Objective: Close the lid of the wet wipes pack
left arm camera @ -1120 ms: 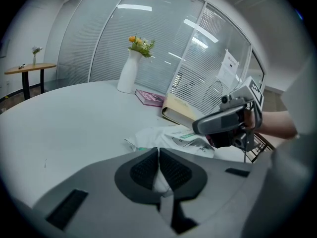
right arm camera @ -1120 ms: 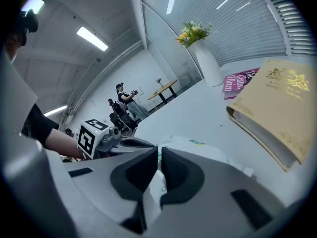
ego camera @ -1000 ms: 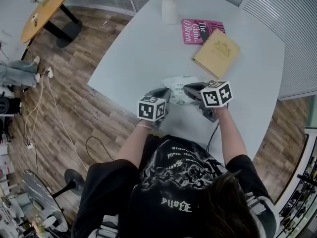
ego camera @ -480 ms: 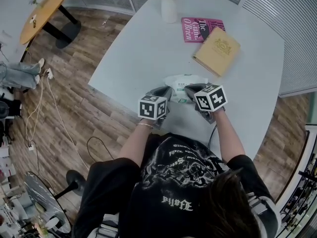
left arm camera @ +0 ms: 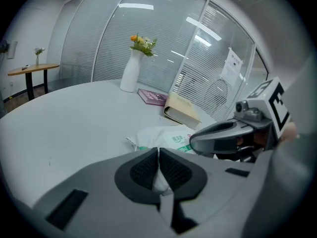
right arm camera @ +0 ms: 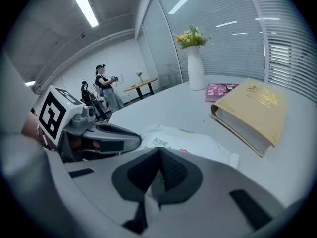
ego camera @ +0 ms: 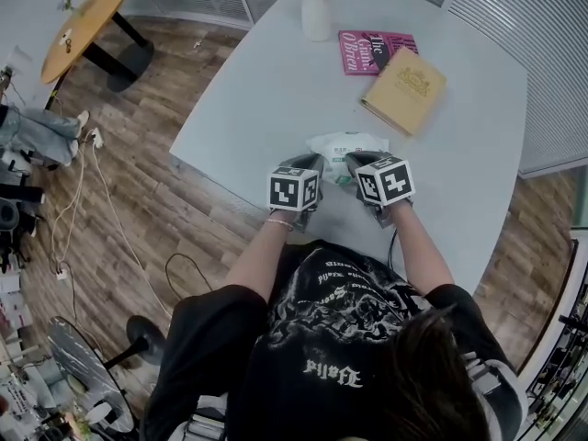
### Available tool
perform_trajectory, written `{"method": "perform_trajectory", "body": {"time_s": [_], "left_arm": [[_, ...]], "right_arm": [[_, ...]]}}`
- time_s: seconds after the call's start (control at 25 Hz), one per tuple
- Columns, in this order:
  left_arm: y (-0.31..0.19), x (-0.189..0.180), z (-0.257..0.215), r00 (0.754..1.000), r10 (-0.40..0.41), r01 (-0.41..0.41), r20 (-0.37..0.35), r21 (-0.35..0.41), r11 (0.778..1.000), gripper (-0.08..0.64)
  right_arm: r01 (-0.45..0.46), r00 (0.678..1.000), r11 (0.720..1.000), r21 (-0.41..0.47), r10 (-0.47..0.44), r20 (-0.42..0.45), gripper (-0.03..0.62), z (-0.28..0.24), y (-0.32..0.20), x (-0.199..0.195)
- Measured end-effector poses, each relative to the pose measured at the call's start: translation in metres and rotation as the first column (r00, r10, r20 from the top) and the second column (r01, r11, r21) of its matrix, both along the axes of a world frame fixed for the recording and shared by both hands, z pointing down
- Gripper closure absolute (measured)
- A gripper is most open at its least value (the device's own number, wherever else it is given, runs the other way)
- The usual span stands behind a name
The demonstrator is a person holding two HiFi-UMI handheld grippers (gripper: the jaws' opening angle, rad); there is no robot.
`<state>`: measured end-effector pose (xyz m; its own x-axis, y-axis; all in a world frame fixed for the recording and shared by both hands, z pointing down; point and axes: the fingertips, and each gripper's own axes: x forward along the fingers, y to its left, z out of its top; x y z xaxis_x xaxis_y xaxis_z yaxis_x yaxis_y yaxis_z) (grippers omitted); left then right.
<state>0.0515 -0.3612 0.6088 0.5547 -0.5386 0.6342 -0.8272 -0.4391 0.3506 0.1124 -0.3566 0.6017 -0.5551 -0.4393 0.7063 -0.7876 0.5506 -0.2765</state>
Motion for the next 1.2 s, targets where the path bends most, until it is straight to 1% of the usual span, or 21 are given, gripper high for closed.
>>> {"method": "perform_trajectory", "body": {"time_s": [0.08, 0.16, 0.2, 0.28, 0.36, 0.44, 0.52, 0.6, 0.64, 0.76, 0.84, 0.88, 0.96, 1.08, 1.2], "left_arm": [[0.007, 0.004, -0.006, 1.0, 0.026, -0.026, 0.002, 0.026, 0.999, 0.545], [0.018, 0.008, -0.017, 0.998, 0.068, -0.067, -0.013, 0.084, 0.994, 0.545], [0.022, 0.007, -0.025, 0.997, 0.07, -0.066, -0.027, 0.115, 0.991, 0.545], [0.026, 0.001, -0.041, 0.997, 0.027, -0.014, -0.076, 0.164, 0.986, 0.545], [0.027, -0.005, -0.056, 0.99, -0.027, 0.054, -0.137, 0.201, 0.978, 0.545], [0.027, -0.005, -0.072, 0.984, -0.046, 0.088, -0.169, 0.249, 0.964, 0.545], [0.032, -0.004, -0.089, 0.987, -0.037, 0.085, -0.153, 0.319, 0.944, 0.545], [0.037, -0.004, -0.107, 0.991, -0.024, 0.073, -0.129, 0.39, 0.918, 0.545], [0.04, -0.003, -0.116, 0.991, -0.022, 0.076, -0.133, 0.417, 0.906, 0.545], [0.048, -0.005, -0.136, 0.984, -0.033, 0.112, -0.177, 0.457, 0.882, 0.545], [0.056, -0.009, -0.14, 0.985, -0.042, 0.119, -0.17, 0.473, 0.873, 0.545], [0.059, -0.011, -0.141, 0.987, -0.045, 0.116, -0.156, 0.481, 0.869, 0.545], [0.065, -0.013, -0.14, 0.991, -0.05, 0.106, -0.126, 0.496, 0.862, 0.545], [0.072, -0.015, -0.14, 0.994, -0.056, 0.099, -0.099, 0.51, 0.855, 0.545], [0.074, -0.017, -0.142, 0.994, -0.067, 0.104, -0.089, 0.525, 0.845, 0.545]], "right_arm": [[-0.018, 0.998, 1.0, 0.011, 0.017, 0.053, 0.592, -0.004, 0.006, 0.004], [-0.063, 0.992, 0.997, 0.053, 0.057, 0.113, 0.592, -0.019, 0.012, 0.012], [-0.094, 0.987, 0.992, 0.087, 0.081, 0.135, 0.592, -0.029, 0.014, 0.018], [-0.161, 0.978, 0.973, 0.168, 0.134, 0.16, 0.592, -0.048, 0.016, 0.035], [-0.219, 0.97, 0.942, 0.253, 0.181, 0.166, 0.592, -0.065, 0.019, 0.054], [-0.259, 0.963, 0.905, 0.337, 0.217, 0.157, 0.592, -0.081, 0.024, 0.069], [-0.28, 0.96, 0.868, 0.41, 0.244, 0.14, 0.592, -0.096, 0.031, 0.081], [-0.291, 0.957, 0.833, 0.472, 0.263, 0.125, 0.592, -0.111, 0.039, 0.09], [-0.295, 0.955, 0.815, 0.499, 0.272, 0.12, 0.592, -0.117, 0.042, 0.095], [-0.312, 0.945, 0.761, 0.569, 0.313, 0.099, 0.592, -0.129, 0.053, 0.111], [-0.32, 0.934, 0.726, 0.609, 0.349, 0.075, 0.593, -0.13, 0.064, 0.118], [-0.322, 0.93, 0.715, 0.62, 0.361, 0.066, 0.592, -0.129, 0.07, 0.12], [-0.328, 0.927, 0.713, 0.62, 0.37, 0.065, 0.592, -0.124, 0.079, 0.12], [-0.337, 0.924, 0.723, 0.602, 0.377, 0.065, 0.593, -0.116, 0.087, 0.119], [-0.336, 0.922, 0.717, 0.611, 0.382, 0.059, 0.593, -0.117, 0.087, 0.12]]}}
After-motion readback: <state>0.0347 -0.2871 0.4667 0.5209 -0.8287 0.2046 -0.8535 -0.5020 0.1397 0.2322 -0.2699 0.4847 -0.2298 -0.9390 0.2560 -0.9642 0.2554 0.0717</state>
